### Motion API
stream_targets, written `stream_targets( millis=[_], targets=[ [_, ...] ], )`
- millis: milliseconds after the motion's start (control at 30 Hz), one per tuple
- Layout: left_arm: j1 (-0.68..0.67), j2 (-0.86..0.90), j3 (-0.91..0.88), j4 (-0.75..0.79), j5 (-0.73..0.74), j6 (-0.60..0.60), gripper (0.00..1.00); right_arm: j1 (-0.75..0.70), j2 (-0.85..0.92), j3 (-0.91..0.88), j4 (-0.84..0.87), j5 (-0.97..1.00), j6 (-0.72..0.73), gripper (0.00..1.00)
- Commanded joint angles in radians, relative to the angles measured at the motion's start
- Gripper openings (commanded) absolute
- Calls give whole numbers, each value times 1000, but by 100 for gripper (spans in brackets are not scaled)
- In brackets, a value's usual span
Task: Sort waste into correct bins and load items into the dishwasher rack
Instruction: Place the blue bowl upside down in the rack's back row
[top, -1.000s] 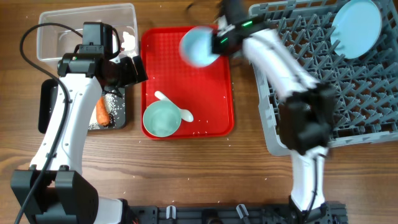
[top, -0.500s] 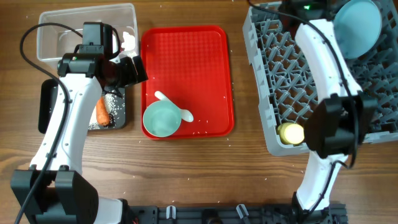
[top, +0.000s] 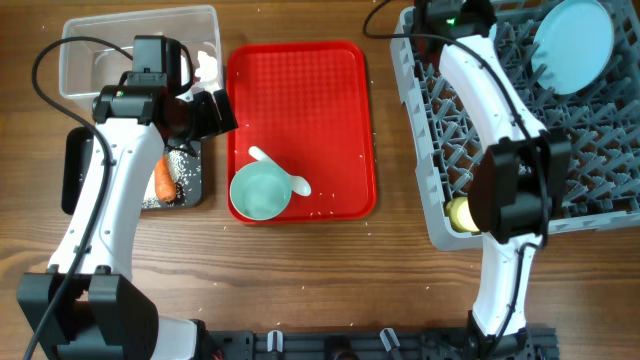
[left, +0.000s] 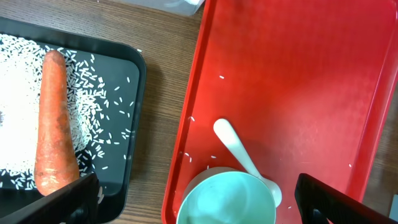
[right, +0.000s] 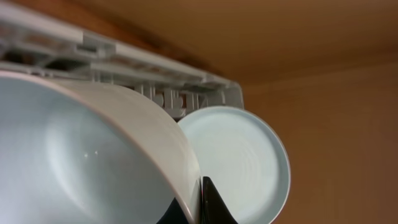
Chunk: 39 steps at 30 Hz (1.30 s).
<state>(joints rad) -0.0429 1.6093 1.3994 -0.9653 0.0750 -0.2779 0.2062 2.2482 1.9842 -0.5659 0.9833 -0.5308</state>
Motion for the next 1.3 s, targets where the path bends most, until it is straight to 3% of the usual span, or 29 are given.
stream_targets(
  millis=[0, 500, 533, 667, 767, 867, 1100, 1167, 1233, 1267],
  targets=[
    [0, 8, -7, 0, -9, 9, 100, -2, 48, 3, 6, 76, -29, 4],
    [0, 8, -7, 0, -9, 9, 100, 115, 60, 3, 1, 56, -34, 7],
    [0, 8, -7, 0, -9, 9, 100, 115, 60, 3, -2, 56, -27, 14],
    [0, 8, -7, 0, -9, 9, 100, 117, 60, 3, -32, 76, -17, 81],
    [0, 8, -7, 0, -9, 9, 100, 122, 59, 3, -30, 127, -16, 99],
    [0, 8, -7, 0, -9, 9, 100, 151, 57, 3, -59, 128, 6, 100],
    [0, 8, -7, 0, -9, 9, 100, 172, 0, 6, -112, 40, 227, 100],
    [0, 8, -7, 0, -9, 9, 100, 159, -84, 6, -137, -92, 296, 99],
    [0, 8, -7, 0, -9, 9, 100, 112, -217, 7, -166, -404, 409, 96],
    [0, 8, -7, 0, -9, 9, 100, 65, -276, 7, -164, -612, 475, 89]
  ],
)
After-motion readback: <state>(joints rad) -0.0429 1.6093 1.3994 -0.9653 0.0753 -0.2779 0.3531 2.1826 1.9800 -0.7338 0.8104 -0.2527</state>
